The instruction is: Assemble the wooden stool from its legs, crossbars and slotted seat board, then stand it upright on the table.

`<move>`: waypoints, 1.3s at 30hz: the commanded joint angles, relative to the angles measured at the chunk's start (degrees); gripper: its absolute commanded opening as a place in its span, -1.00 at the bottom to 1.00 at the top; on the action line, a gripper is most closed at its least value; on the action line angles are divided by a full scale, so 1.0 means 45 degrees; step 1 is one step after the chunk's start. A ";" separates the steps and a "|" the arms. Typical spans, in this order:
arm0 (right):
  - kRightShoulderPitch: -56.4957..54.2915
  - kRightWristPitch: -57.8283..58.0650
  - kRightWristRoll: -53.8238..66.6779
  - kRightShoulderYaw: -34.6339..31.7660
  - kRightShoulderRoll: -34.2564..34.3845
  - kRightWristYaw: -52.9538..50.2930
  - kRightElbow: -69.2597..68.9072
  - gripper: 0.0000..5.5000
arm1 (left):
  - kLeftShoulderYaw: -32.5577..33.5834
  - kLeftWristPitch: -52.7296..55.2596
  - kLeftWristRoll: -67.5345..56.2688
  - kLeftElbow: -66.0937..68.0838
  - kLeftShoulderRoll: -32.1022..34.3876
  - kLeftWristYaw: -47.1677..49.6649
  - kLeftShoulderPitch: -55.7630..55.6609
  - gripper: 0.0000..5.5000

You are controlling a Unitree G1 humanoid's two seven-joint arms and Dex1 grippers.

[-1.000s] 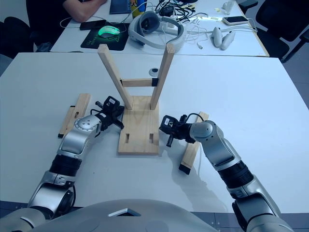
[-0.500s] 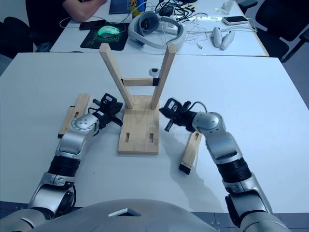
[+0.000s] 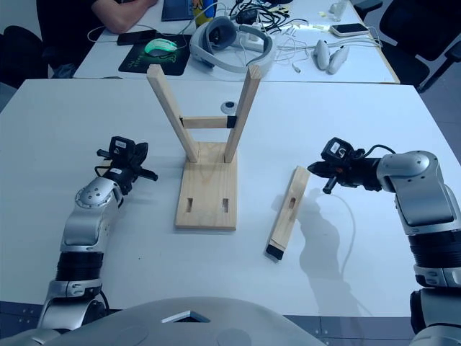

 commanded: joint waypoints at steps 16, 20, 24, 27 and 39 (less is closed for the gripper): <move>0.4347 0.7384 0.1052 -0.2802 0.6067 -0.9301 -0.8249 -0.01 | -0.0531 -0.0027 0.0073 -0.0202 -0.0528 0.0364 0.0468 -1.00; 0.4131 0.9168 0.1539 -0.3253 0.6692 -0.9574 -0.8616 0.22 | -0.0546 0.0043 0.0063 -0.0400 -0.0616 0.0488 0.0757 -1.00; 0.3244 1.1350 0.1811 -0.4242 0.7662 -1.0042 -0.8480 0.44 | -0.0613 0.0163 0.0048 -0.0561 -0.0592 0.0485 0.0940 -1.00; 0.2955 1.2520 0.1732 -0.4679 0.8407 -1.0399 -0.8644 0.59 | -0.0706 0.0293 0.0036 -0.0615 -0.0572 0.0414 0.0835 -1.00; 0.2190 1.4003 0.1605 -0.4831 0.9381 -1.0771 -0.8514 0.76 | -0.0615 0.0339 -0.0038 -0.0561 -0.0446 0.0279 0.0809 -1.00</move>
